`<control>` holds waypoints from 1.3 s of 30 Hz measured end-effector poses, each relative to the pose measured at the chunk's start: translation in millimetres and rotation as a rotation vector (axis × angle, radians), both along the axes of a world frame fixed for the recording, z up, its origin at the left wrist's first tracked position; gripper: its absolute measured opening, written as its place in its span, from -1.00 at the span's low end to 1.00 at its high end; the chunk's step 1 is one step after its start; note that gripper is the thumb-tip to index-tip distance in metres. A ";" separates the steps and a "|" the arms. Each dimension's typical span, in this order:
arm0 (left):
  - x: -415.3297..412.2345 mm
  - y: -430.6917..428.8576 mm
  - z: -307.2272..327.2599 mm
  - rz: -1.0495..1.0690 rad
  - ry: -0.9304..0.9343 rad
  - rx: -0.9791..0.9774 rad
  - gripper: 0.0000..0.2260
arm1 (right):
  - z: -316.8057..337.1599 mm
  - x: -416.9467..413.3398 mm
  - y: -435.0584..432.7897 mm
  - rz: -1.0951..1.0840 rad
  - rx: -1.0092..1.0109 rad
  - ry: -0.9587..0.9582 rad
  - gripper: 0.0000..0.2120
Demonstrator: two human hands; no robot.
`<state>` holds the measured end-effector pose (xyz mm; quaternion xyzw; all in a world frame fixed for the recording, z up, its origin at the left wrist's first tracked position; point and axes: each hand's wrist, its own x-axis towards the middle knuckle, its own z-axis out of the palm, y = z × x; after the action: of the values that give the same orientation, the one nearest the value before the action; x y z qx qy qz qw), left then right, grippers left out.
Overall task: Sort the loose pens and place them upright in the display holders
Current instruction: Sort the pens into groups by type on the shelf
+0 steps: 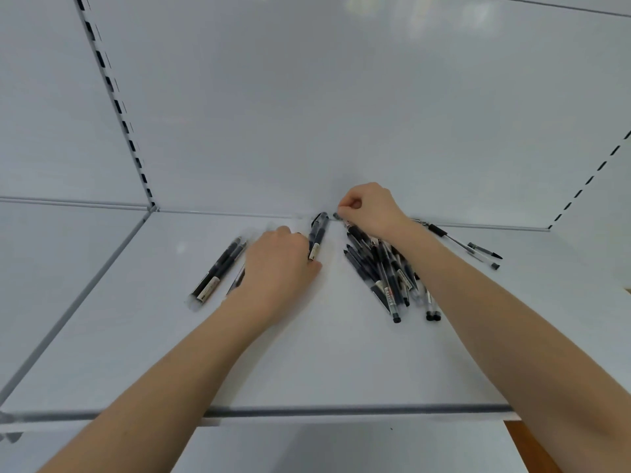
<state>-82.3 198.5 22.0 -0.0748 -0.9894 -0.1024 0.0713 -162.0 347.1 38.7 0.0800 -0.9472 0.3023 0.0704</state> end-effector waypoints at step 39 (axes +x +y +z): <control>56.6 -25.5 13.1 -0.140 0.020 0.780 -0.87 | 34.4 93.9 21.1 0.029 -1.132 -0.208 -0.96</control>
<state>-25.8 173.0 35.1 -0.1102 -0.8680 -0.4745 0.0967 -68.0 368.2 73.1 0.0124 -0.6386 0.7694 0.0046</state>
